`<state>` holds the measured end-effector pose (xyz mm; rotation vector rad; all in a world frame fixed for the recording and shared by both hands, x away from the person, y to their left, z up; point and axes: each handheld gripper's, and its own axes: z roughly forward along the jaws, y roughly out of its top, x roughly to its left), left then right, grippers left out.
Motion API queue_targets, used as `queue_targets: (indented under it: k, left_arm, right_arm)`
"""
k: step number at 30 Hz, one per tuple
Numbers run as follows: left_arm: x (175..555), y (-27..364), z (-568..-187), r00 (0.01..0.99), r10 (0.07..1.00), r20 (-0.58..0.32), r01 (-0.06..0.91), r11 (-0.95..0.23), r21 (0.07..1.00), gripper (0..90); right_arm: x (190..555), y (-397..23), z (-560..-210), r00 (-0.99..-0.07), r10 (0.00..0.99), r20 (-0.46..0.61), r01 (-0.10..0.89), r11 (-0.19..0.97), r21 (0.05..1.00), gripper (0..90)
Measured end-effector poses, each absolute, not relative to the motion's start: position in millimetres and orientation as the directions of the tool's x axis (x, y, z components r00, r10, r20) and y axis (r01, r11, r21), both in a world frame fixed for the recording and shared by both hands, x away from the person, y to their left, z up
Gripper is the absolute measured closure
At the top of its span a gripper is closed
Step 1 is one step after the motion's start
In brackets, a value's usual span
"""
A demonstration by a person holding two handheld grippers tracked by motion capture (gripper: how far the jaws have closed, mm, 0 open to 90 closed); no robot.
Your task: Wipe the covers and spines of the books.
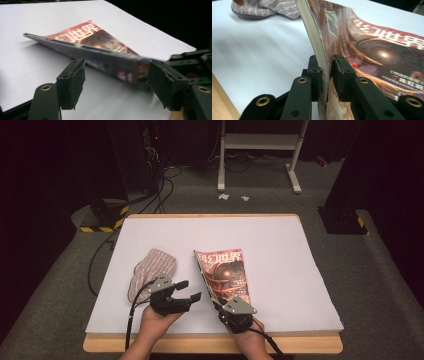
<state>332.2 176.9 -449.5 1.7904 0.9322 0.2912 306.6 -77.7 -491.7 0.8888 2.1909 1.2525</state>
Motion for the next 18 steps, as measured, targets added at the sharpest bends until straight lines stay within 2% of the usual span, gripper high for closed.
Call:
queue_targets:
  k: [3,5,8,14,18]
  left_arm:
    - [337.3,184.4,-453.1,0.638,0.753,-0.162,0.457,-0.2,0.867,31.2]
    - [342.7,190.5,-457.3,0.628,0.761,-0.163,0.485,-0.218,0.847,31.2]
    - [346.6,201.0,-462.2,0.606,0.779,-0.162,0.496,-0.211,0.842,33.5]
    - [346.6,219.7,-460.0,0.566,0.818,-0.102,0.47,-0.218,0.855,35.3]
    - [345.9,245.7,-453.2,0.53,0.843,-0.095,0.444,-0.18,0.877,36.9]
  right_arm:
    - [307.5,-85.8,-488.5,-0.675,0.735,-0.057,0.315,0.357,0.88,78.9]
    - [308.2,-90.9,-486.3,-0.669,0.742,-0.047,0.318,0.343,0.884,79.9]
    - [308.5,-97.6,-483.7,-0.661,0.749,-0.05,0.315,0.338,0.887,81.4]
    - [309.3,-113.6,-481.3,-0.654,0.753,-0.063,0.292,0.328,0.898,83.5]
    - [311.0,-121.8,-479.3,-0.651,0.757,-0.059,0.287,0.318,0.904,83.4]
